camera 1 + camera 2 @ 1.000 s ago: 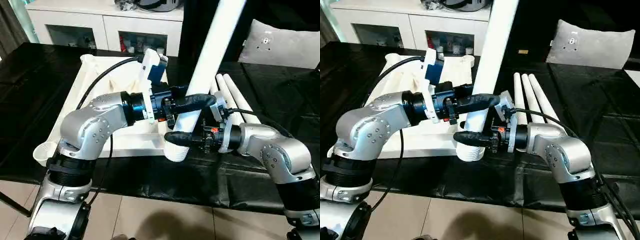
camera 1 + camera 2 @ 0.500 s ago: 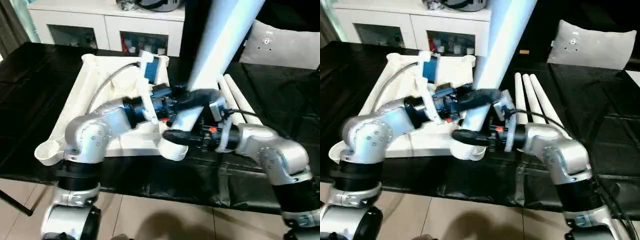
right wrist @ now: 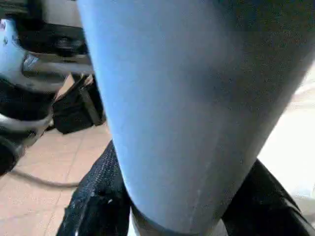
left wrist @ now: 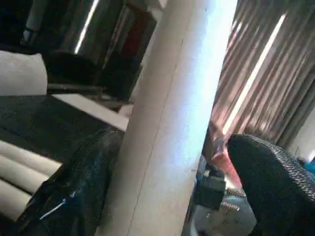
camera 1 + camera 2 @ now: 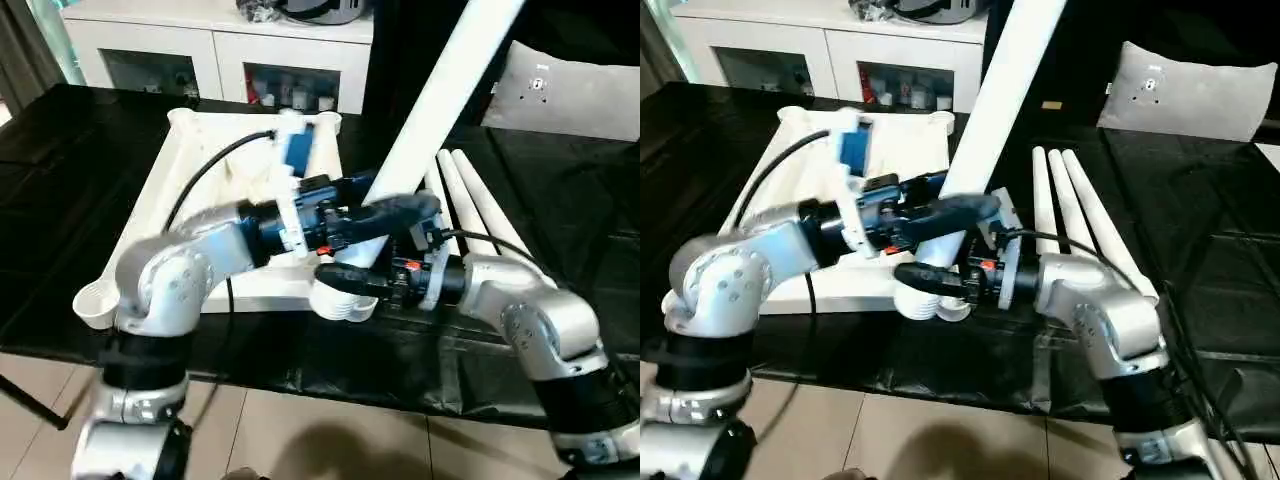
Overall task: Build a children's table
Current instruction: Pick table leg
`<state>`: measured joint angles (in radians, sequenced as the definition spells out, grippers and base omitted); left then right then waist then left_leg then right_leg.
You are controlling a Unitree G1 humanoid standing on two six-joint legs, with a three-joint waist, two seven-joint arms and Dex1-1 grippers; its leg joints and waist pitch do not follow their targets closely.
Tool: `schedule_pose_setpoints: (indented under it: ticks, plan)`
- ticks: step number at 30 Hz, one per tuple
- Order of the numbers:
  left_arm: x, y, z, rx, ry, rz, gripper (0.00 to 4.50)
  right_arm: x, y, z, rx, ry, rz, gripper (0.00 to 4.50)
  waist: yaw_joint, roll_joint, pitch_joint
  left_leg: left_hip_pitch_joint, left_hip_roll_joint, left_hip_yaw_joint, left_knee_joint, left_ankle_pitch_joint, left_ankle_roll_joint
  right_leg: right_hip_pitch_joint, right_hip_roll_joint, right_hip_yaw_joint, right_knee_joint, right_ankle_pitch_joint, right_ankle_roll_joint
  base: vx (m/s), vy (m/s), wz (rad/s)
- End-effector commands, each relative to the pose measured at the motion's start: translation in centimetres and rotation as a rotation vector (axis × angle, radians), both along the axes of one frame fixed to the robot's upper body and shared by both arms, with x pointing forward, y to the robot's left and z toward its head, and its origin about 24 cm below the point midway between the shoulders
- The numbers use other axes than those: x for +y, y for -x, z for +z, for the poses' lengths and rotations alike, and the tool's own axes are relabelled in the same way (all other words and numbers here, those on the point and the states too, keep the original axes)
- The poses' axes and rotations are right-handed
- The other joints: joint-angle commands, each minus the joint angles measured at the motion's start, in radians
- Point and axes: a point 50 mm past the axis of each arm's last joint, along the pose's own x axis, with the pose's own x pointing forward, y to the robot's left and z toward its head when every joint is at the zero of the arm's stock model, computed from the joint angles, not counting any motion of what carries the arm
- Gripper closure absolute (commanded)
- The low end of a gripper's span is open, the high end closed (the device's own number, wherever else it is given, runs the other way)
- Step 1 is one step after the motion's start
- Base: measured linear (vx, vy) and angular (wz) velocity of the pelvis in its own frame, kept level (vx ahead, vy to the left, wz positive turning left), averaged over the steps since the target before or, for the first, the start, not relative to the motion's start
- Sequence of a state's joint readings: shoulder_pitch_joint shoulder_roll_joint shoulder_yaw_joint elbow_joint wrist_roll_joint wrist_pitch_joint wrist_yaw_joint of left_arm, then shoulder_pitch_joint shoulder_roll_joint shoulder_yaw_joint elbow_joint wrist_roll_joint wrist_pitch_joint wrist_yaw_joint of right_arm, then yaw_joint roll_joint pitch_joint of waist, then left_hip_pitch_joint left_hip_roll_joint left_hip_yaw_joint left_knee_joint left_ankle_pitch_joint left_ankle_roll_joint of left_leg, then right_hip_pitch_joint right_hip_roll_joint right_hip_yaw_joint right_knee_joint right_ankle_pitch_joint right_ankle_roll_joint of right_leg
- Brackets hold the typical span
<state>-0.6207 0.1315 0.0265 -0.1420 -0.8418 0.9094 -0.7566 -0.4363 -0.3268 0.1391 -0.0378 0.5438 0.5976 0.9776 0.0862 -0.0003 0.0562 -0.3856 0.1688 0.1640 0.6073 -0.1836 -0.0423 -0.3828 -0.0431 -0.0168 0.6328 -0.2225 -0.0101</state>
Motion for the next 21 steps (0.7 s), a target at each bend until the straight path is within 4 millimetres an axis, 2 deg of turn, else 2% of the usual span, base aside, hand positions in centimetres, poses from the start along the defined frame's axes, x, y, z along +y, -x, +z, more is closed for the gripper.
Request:
schedule_pose_setpoints:
  ticks: [1, 2, 3, 5, 7, 8, 10, 11, 13, 14, 15, 16, 17, 19, 20, 21]
  plan:
    - [-0.9, 1.8, 2.9, -0.056, 0.226, -0.149, 0.08, -0.7, -0.6, -0.8, 0.055, -0.007, -0.154, 2.59, -0.001, 0.009, -0.070, 0.019, 0.049, -0.010, -0.059, -0.089, 0.010, 0.048, -0.080, 0.036, -0.066, 0.013, -0.248, 0.000, 0.000, 0.00]
    - [-0.6, 1.8, 3.1, -0.033, 0.267, -0.146, 0.03, -0.7, -0.5, -0.8, 0.072, -0.026, -0.161, 2.59, -0.001, 0.006, -0.070, 0.020, 0.049, -0.010, -0.059, -0.093, 0.008, 0.048, -0.080, 0.036, -0.066, 0.018, -0.254, 0.000, 0.000, 0.00]
    - [-0.5, 1.8, 3.1, -0.026, 0.276, -0.146, 0.03, -0.7, -0.5, -0.7, 0.078, -0.032, -0.161, 2.59, -0.002, 0.007, -0.072, 0.021, 0.048, -0.013, -0.060, -0.098, 0.009, 0.050, -0.077, 0.034, -0.066, 0.025, -0.257, 0.000, 0.000, 0.00]
    - [-0.3, 1.2, 2.9, -0.003, 0.287, -0.094, 0.00, -0.6, -0.1, -0.4, 0.084, -0.063, -0.160, 2.59, -0.004, 0.011, -0.068, 0.022, 0.048, -0.013, -0.062, -0.108, 0.011, 0.048, -0.073, 0.034, -0.069, 0.014, -0.249, 0.000, 0.000, 0.00]
    - [-0.2, 0.4, 2.5, 0.018, 0.295, -0.027, 0.00, -0.7, 0.4, -0.2, 0.088, -0.098, -0.163, 2.59, 0.000, 0.008, -0.066, 0.022, 0.048, -0.012, -0.065, -0.122, 0.003, 0.049, -0.077, 0.036, -0.076, -0.035, -0.231, 0.000, 0.000, 0.00]
    - [0.0, -0.1, 2.1, 0.015, 0.275, 0.018, 0.00, -0.9, 0.6, -0.4, 0.087, -0.106, -0.177, 2.59, 0.002, 0.014, -0.066, 0.022, 0.049, -0.013, -0.065, -0.125, 0.000, 0.048, -0.078, 0.036, -0.076, -0.040, -0.226, 0.000, 0.000, 0.00]
    - [0.2, -0.5, 1.7, 0.000, 0.239, 0.073, 0.00, -1.1, 0.8, -0.5, 0.082, -0.108, -0.202, 2.59, -0.004, 0.010, -0.069, 0.019, 0.048, -0.015, -0.066, -0.121, -0.002, 0.052, -0.078, 0.035, -0.075, -0.041, -0.202, 0.000, 0.000, 0.00]
    - [0.2, -0.7, 1.5, -0.017, 0.195, 0.104, 0.00, -1.5, 0.8, -0.5, 0.071, -0.099, -0.232, 2.59, -0.003, 0.015, -0.067, 0.019, 0.049, -0.017, -0.069, -0.121, 0.000, 0.050, -0.078, 0.035, -0.078, -0.048, -0.193, 0.000, 0.000, 0.00]
    - [0.8, -1.6, 0.8, -0.045, 0.048, 0.203, 0.00, -2.5, 0.3, -0.3, 0.040, -0.058, -0.355, 2.59, -0.010, 0.013, -0.065, 0.020, 0.048, -0.017, -0.071, -0.128, -0.012, 0.047, -0.077, 0.036, -0.081, -0.086, -0.165, 0.000, 0.000, 0.00]
    - [0.8, -1.7, 0.7, -0.047, 0.038, 0.208, 0.00, -2.5, 0.3, -0.3, 0.038, -0.054, -0.361, 2.59, -0.012, 0.013, -0.064, 0.021, 0.046, -0.015, -0.070, -0.139, -0.016, 0.046, -0.076, 0.037, -0.083, -0.106, -0.160, 0.000, 0.000, 0.00]
    - [1.3, -2.4, 0.2, -0.084, -0.070, 0.253, 0.00, -3.0, -0.3, -0.4, 0.027, -0.008, -0.425, 2.59, -0.011, 0.011, -0.064, 0.024, 0.045, -0.015, -0.070, -0.143, -0.022, 0.044, -0.076, 0.038, -0.088, -0.146, -0.148, 0.000, 0.000, 0.00]
    - [1.3, -2.4, 0.2, -0.084, -0.070, 0.253, 0.00, -3.0, -0.3, -0.4, 0.027, -0.008, -0.425, 2.59, -0.011, 0.011, -0.064, 0.024, 0.045, -0.015, -0.070, -0.143, -0.022, 0.044, -0.076, 0.038, -0.088, -0.146, -0.148, 0.000, 0.000, 0.00]
    - [2.6, -3.1, -0.9, -0.141, -0.211, 0.287, 0.00, -3.7, -1.1, -1.0, 0.021, 0.067, -0.546, 2.59, -0.018, 0.021, -0.065, 0.024, 0.044, -0.014, -0.071, -0.140, -0.041, 0.039, -0.073, 0.038, -0.087, -0.160, -0.132, 0.000, 0.000, 0.00]
    - [3.4, -3.2, -1.4, -0.154, -0.253, 0.297, 0.00, -3.9, -1.3, -1.4, 0.006, 0.103, -0.585, 2.59, -0.022, 0.022, -0.065, 0.024, 0.043, -0.014, -0.073, -0.146, -0.053, 0.039, -0.071, 0.038, -0.085, -0.152, -0.133, 0.000, 0.000, 0.00]
    - [4.4, -3.5, -2.3, -0.202, -0.359, 0.329, 0.00, -4.1, -1.4, -1.7, -0.017, 0.138, -0.628, 2.59, -0.023, 0.025, -0.069, 0.022, 0.044, -0.016, -0.072, -0.128, -0.059, 0.040, -0.073, 0.037, -0.079, -0.105, -0.143, 0.000, 0.000, 0.00]
    - [4.8, -3.6, -2.7, -0.223, -0.411, 0.339, 0.00, -4.1, -1.5, -1.7, -0.019, 0.137, -0.642, 2.59, -0.025, 0.035, -0.071, 0.023, 0.044, -0.017, -0.071, -0.116, -0.062, 0.040, -0.072, 0.036, -0.072, -0.052, -0.154, 0.000, 0.000, 0.00]
